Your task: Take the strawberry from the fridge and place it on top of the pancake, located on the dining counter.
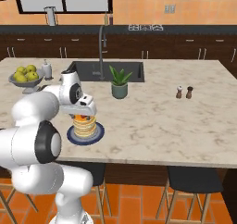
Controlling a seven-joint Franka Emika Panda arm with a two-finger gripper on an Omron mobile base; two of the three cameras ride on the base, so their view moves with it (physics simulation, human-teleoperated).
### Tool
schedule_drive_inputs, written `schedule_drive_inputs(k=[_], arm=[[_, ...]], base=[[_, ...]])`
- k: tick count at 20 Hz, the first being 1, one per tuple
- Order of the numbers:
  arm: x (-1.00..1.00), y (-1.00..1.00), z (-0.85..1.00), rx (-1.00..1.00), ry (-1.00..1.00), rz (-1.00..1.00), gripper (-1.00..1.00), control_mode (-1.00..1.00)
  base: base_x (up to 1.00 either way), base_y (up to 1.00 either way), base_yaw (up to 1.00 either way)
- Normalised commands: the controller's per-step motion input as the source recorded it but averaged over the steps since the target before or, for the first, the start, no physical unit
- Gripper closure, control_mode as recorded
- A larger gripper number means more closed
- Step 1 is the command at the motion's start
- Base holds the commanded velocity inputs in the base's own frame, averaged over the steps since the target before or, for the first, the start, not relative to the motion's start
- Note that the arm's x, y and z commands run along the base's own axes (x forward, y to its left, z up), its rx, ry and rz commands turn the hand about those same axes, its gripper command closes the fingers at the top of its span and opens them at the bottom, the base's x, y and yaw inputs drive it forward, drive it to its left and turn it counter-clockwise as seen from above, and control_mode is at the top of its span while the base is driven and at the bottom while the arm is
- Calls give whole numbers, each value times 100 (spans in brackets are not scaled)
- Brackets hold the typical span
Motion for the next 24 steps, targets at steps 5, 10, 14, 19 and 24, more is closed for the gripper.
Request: schedule_drive_inputs(k=[5,10,14,19,24], arm=[[-27,-2,35,0,0,-2,-100,-100],[-33,-4,39,0,0,-4,-100,-100],[-17,-22,6,2,-5,0,-100,-100],[-30,-67,19,14,-28,-1,-100,-100],[-49,-98,48,17,-24,-12,-100,-100]], base=[[0,0,0],[0,0,0],[0,0,0],[0,0,0],[0,0,0]])
